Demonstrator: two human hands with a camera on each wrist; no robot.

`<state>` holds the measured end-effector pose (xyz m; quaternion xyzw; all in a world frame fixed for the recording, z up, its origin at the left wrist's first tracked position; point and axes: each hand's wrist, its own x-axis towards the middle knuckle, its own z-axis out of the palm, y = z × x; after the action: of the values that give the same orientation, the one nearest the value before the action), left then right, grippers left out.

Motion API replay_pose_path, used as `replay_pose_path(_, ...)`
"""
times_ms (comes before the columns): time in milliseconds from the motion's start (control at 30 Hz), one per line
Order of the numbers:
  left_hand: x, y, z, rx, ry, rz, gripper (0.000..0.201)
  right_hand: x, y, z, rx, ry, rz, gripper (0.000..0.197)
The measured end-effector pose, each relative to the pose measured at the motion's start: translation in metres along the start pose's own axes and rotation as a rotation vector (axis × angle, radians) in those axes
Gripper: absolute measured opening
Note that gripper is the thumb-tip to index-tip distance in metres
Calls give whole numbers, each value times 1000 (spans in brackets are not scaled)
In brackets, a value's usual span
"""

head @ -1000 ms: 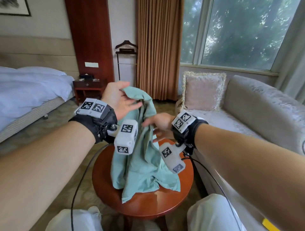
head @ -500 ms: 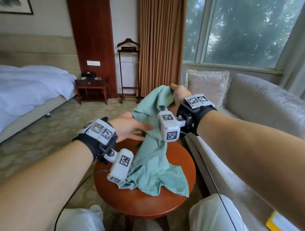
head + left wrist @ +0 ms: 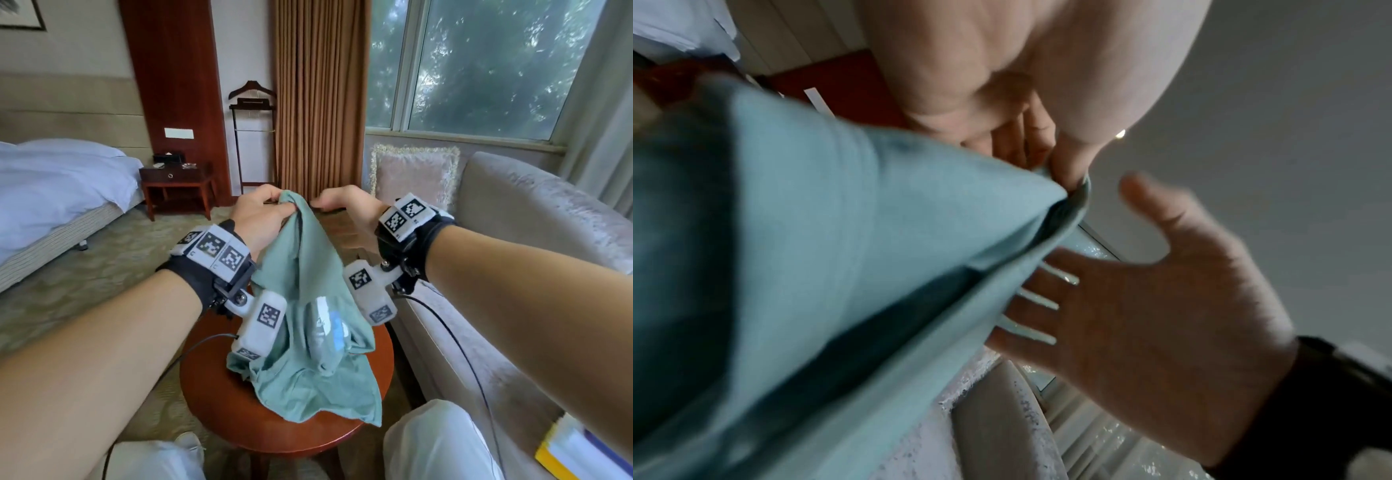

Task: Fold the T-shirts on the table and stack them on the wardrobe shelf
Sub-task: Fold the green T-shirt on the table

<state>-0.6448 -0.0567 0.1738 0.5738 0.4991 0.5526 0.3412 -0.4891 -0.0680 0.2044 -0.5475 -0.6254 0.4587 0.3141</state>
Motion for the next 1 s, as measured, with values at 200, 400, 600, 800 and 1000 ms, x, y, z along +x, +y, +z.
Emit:
replay_pose_path(200,-4,4,5,-198,-7,-65,25,1,-9,6,-294,9,-53,36)
replay_pose_path(400,-28,-21,10,-271,-402,-224,39,-6,-22,-15,61,299,-154,17)
replay_pose_path(600,-15,-46,9,38,-174,-200,21,3,-31,-34,311,513,-177,20)
replay_pose_path(800,-3,-28,-8,39,27,-12,8,14,-13,-43,-180,601,72,63)
replay_pose_path(1000,-4,3,1,86,28,113,8,1,-5,-4,-331,-63,-87,39)
